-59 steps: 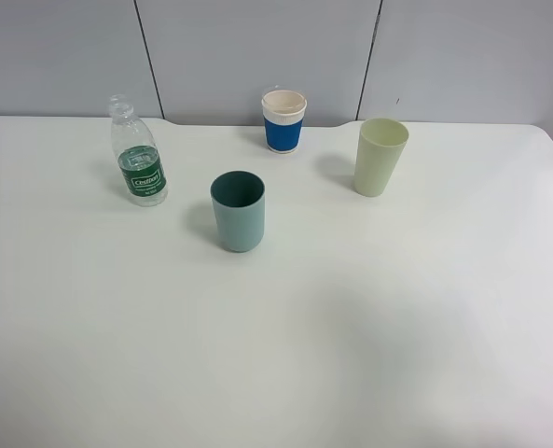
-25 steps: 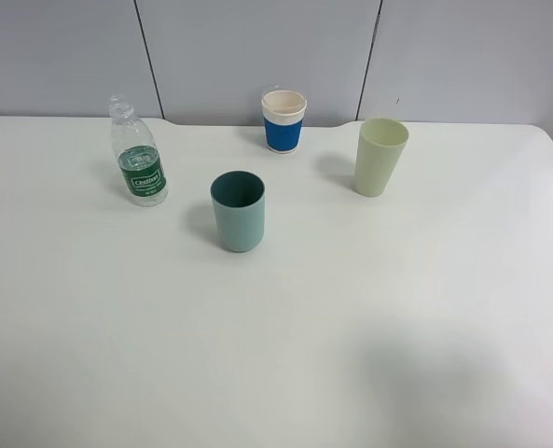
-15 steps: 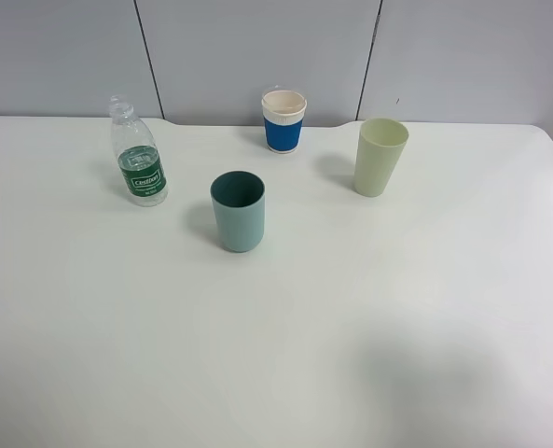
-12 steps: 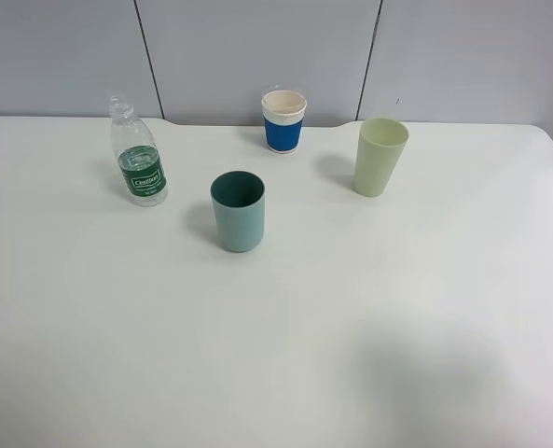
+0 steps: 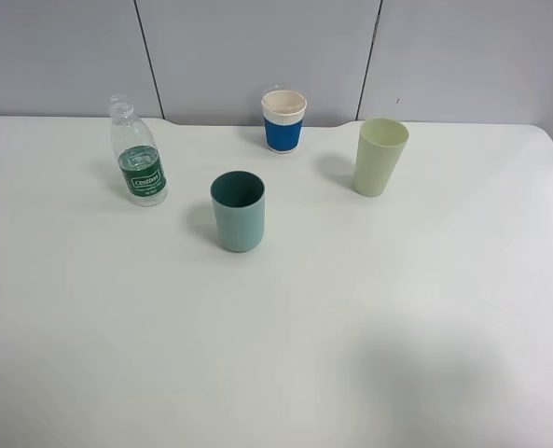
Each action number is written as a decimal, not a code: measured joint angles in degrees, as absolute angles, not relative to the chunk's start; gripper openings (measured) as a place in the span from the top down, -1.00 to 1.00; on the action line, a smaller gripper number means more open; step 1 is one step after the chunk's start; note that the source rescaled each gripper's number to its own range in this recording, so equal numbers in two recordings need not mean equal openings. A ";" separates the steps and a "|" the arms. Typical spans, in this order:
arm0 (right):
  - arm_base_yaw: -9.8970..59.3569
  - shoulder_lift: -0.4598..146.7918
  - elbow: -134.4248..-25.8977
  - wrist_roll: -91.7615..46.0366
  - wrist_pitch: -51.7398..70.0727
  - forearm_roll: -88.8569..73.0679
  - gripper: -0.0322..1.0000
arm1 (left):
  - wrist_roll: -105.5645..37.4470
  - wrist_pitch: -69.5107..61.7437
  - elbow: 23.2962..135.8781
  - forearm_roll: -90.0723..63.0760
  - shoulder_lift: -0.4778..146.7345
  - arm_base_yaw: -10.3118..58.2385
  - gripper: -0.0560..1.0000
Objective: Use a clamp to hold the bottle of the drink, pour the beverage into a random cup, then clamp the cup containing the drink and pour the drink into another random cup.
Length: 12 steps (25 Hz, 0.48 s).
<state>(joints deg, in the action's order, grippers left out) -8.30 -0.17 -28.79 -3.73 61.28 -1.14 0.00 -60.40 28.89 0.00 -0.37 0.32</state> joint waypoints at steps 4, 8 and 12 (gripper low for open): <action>-8.30 -0.17 -28.79 -3.73 61.28 -1.14 -0.55 | 0.00 -60.40 28.89 0.00 -0.37 0.32 -1.00; -8.30 -0.17 -28.79 -3.73 61.28 -1.14 -0.55 | 0.00 -60.40 28.89 0.00 -0.37 0.32 -1.00; -8.30 -0.17 -28.79 -3.73 61.28 -1.14 -0.55 | 0.00 -60.40 28.89 0.00 -0.37 0.32 -1.00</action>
<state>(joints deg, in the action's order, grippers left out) -8.30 -0.17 -28.79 -3.73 61.28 -1.14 0.00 -60.40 28.89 0.00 -0.37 0.32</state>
